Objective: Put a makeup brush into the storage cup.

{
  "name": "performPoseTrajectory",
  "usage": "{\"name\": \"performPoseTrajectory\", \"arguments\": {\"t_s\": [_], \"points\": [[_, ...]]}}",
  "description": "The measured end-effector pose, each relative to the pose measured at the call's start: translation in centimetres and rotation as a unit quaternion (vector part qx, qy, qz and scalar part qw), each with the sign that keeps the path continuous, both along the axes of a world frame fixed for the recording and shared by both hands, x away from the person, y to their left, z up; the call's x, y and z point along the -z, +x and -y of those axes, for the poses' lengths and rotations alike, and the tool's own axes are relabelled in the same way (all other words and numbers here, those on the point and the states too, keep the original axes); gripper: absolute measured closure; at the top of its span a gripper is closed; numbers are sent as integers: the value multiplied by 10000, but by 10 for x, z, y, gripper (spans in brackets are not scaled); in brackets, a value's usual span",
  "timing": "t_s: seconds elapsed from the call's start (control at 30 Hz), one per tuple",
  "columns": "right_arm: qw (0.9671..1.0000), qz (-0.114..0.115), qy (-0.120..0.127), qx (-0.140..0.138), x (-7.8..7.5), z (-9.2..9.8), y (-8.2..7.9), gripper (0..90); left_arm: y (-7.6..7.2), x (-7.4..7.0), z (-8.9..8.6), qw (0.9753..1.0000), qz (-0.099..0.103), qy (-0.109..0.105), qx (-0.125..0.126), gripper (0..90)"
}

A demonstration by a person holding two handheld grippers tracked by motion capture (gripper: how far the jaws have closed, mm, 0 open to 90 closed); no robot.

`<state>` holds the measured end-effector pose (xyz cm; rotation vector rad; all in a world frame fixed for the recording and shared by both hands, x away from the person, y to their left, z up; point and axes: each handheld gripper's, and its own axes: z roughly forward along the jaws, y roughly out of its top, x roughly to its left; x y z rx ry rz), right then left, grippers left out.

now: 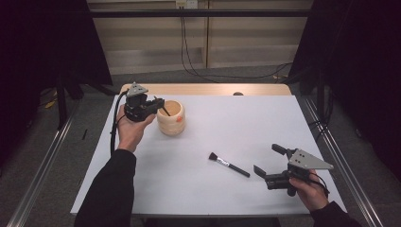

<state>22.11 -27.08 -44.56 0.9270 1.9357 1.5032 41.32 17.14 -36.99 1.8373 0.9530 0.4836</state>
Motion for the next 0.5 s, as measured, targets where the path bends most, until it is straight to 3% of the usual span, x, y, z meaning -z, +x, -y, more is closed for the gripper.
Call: {"name": "performPoseTrajectory", "arguments": {"t_s": [0.5], "points": [[10000,-69,-32,-60,1,0,1,0,0,12,3,9999,-110,-81,85,835]]}}
